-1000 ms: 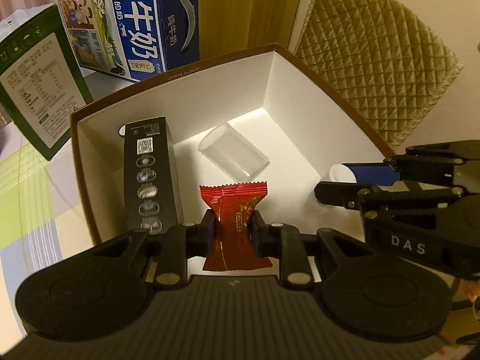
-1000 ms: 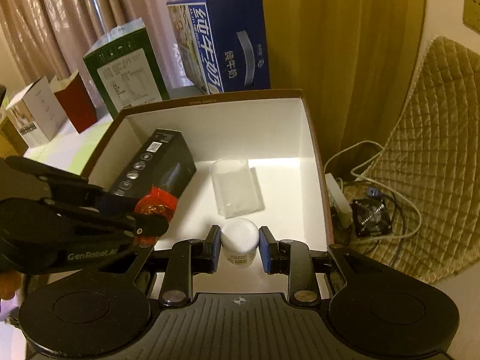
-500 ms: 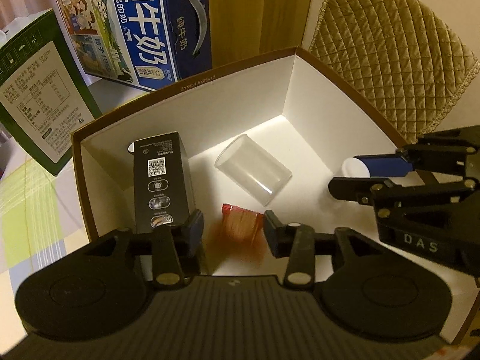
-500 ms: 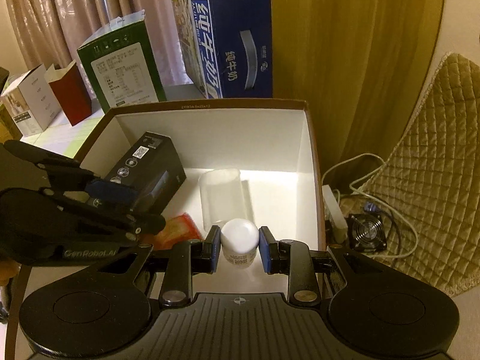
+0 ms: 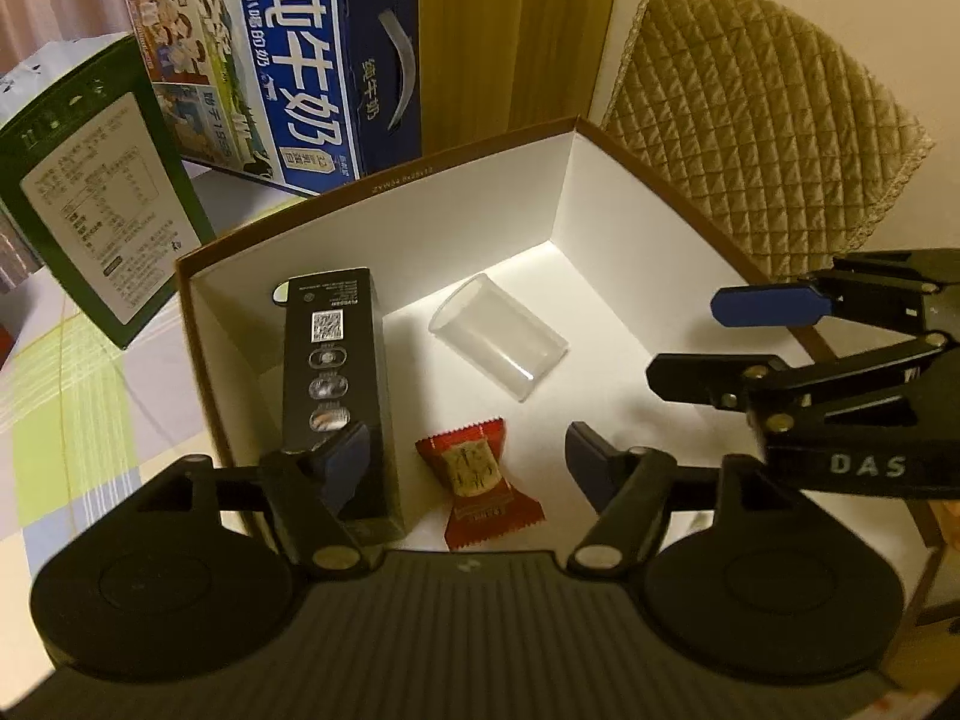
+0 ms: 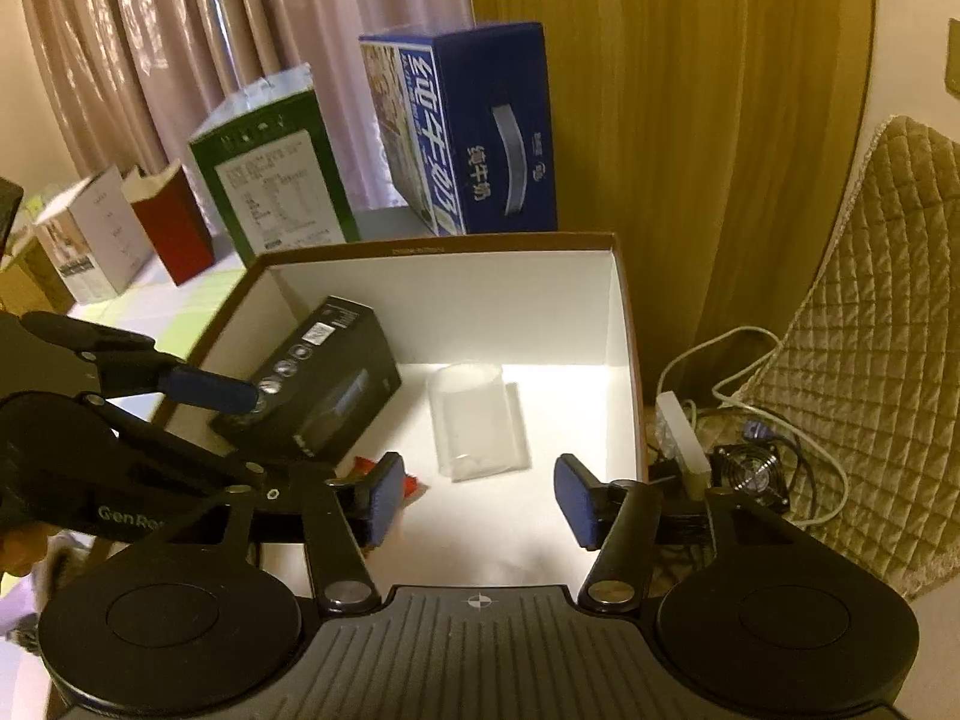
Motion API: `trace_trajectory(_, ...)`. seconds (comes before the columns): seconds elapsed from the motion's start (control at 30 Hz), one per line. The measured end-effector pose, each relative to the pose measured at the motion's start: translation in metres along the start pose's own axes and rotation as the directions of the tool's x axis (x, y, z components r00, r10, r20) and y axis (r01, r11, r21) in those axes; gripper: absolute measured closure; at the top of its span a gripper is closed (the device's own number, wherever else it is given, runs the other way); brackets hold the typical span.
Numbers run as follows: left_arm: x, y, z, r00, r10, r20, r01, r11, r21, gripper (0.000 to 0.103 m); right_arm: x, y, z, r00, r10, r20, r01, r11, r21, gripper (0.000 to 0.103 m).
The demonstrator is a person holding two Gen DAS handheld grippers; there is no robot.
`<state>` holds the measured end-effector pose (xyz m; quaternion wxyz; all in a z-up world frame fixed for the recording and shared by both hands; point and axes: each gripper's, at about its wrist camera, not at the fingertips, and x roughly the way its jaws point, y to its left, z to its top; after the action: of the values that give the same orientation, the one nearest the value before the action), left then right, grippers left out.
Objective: Organize objects
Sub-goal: 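Open both tools to drop the candy and the pill bottle inside the brown box, then withdraw both open tools from the brown box back over the table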
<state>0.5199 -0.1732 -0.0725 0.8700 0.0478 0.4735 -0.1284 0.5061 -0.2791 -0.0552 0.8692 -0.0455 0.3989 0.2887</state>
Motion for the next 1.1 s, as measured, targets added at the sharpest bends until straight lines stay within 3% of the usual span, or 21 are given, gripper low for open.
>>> trace_trajectory(0.4, -0.055, -0.005, -0.031, 0.999, -0.024, 0.044, 0.026, 0.999, -0.025, 0.020, -0.056, 0.007, -0.031, 0.998, 0.002, 0.064, -0.009, 0.994, 0.110, 0.002)
trace_trajectory(0.6, -0.079, -0.007, -0.047, 0.998, -0.019, 0.055, 0.022, 0.999, -0.044, 0.013, -0.076, 0.013, -0.043, 0.996, 0.000, 0.086, -0.013, 0.988, 0.151, 0.002)
trace_trajectory(1.1, -0.126, -0.009, -0.094, 0.997, 0.011, 0.073, -0.003, 0.994, -0.113, 0.012, -0.109, 0.044, -0.075, 0.997, -0.008, 0.072, -0.005, 0.983, 0.182, 0.002)
